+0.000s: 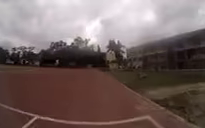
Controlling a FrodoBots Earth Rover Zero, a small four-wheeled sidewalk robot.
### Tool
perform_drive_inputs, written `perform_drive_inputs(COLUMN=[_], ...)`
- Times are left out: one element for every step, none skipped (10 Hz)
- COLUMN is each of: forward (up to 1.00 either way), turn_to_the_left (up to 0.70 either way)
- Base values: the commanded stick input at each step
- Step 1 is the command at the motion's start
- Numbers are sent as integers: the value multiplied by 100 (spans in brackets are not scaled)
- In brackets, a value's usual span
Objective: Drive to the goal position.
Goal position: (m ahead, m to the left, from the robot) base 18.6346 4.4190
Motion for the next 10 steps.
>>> perform_drive_inputs(forward=[70,70,70,70,70,70,70,70,70,70], turn_to_the_left=[0,0,0,0,0,0,0,0,0,0])
